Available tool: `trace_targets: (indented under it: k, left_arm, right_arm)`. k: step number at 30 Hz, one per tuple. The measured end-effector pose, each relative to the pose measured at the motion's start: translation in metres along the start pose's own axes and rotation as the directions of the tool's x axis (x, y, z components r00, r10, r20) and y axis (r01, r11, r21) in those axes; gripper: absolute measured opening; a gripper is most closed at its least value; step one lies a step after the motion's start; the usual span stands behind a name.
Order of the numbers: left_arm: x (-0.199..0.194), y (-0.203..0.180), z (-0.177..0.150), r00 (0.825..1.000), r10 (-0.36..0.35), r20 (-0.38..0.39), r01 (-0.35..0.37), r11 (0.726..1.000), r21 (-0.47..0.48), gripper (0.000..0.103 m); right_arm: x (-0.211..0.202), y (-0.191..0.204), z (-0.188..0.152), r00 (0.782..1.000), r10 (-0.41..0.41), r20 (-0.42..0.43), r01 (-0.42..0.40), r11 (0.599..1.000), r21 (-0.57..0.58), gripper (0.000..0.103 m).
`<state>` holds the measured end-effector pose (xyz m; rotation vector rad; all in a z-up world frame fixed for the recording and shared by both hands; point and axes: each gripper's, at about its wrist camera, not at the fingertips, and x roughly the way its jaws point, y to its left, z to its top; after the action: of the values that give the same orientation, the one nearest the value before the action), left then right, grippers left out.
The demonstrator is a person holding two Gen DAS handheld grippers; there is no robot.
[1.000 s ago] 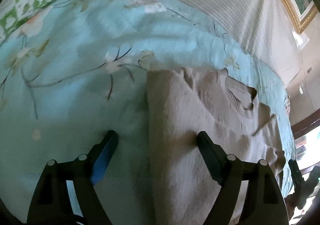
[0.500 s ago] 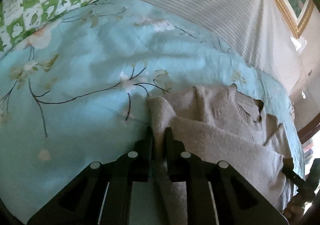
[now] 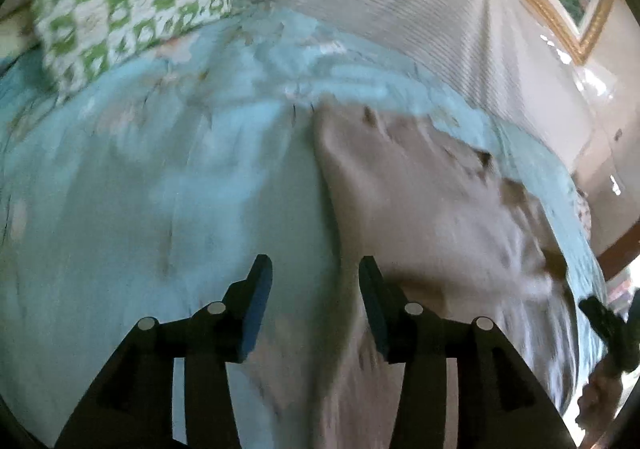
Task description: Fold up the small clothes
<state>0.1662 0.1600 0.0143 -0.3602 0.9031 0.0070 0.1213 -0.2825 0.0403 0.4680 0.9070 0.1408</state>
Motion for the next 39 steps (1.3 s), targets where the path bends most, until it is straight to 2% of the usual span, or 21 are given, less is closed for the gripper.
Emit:
trace_targets:
  k: [4, 9, 18, 27, 29, 34, 38, 39]
  left_arm:
    - [-0.025, -0.005, -0.055, 0.999, -0.006, -0.040, 0.006, 1.000, 0.010, 0.048]
    - [-0.050, -0.010, -0.100, 0.997, -0.020, -0.069, 0.020, 1.000, 0.001, 0.050]
    - [-0.073, -0.020, -0.152, 0.995, 0.016, -0.099, -0.010, 0.998, 0.063, 0.054]
    - [-0.089, -0.009, -0.200, 0.988, -0.017, -0.155, 0.030, 0.996, 0.081, 0.057]
    - [-0.088, -0.006, -0.211, 0.985, -0.023, -0.171, 0.037, 0.996, 0.084, 0.057]
    - [-0.071, 0.000, -0.235, 0.966, -0.057, -0.254, 0.078, 0.994, 0.075, 0.057]
    - [-0.048, -0.001, -0.250, 0.931, -0.117, -0.347, 0.150, 0.986, 0.070, 0.057]
    - [-0.045, -0.002, -0.252, 0.927, -0.121, -0.354, 0.157, 0.985, 0.074, 0.057]
  right_arm:
    - [-0.021, 0.001, -0.022, 1.000, -0.008, -0.019, 0.007, 0.999, -0.035, 0.051]
    - [-0.041, 0.001, -0.045, 0.999, -0.014, -0.036, 0.012, 0.997, -0.071, 0.054]
    - [-0.070, -0.009, -0.078, 0.999, -0.007, -0.049, 0.003, 0.997, -0.077, 0.057]
    - [-0.107, -0.037, -0.107, 0.996, 0.032, -0.081, -0.039, 0.996, -0.083, 0.057]
    - [-0.115, -0.048, -0.114, 0.993, 0.042, -0.108, -0.051, 0.995, -0.086, 0.061]
    - [-0.120, -0.064, -0.133, 0.982, 0.016, -0.188, -0.040, 0.992, -0.124, 0.064]
    - [-0.111, -0.071, -0.149, 0.967, 0.032, -0.254, -0.071, 0.987, -0.147, 0.065]
    - [-0.107, -0.072, -0.153, 0.962, 0.030, -0.271, -0.074, 0.986, -0.153, 0.065]
